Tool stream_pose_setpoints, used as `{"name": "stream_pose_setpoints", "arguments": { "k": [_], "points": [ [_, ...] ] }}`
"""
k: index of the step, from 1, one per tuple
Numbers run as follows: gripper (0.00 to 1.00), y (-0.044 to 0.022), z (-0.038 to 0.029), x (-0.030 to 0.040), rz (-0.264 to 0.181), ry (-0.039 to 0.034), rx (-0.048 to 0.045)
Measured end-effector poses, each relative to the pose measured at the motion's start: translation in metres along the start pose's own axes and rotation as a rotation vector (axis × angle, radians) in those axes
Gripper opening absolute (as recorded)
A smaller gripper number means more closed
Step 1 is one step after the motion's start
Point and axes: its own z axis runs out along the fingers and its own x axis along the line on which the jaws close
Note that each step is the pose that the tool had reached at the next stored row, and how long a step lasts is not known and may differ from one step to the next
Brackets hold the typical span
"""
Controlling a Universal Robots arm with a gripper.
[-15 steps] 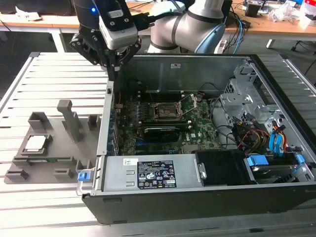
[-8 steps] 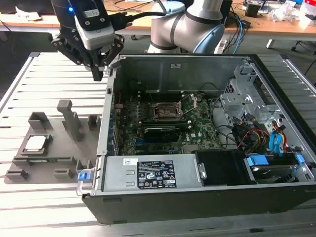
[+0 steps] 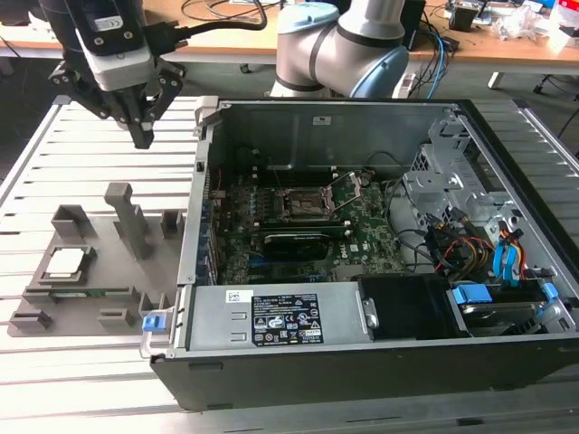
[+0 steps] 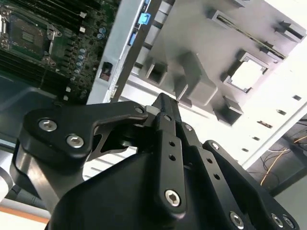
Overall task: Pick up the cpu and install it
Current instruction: 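Reach for the cpu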
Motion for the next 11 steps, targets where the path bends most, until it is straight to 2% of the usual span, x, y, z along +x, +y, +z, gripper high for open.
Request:
{"name": "stream_pose_setpoints", "arguments": {
  "k": [4,10,11],
  "points": [
    [0.11,-0.0008,-0.0003,0.0114,0.0,0.0,0.0001],
    [0.11,-0.0031,-0.0011,0.0419,0.0,0.0001,0.0],
    [0.11,-0.0033,-0.0012,0.045,0.0,0.0,0.0]
  ]
}}
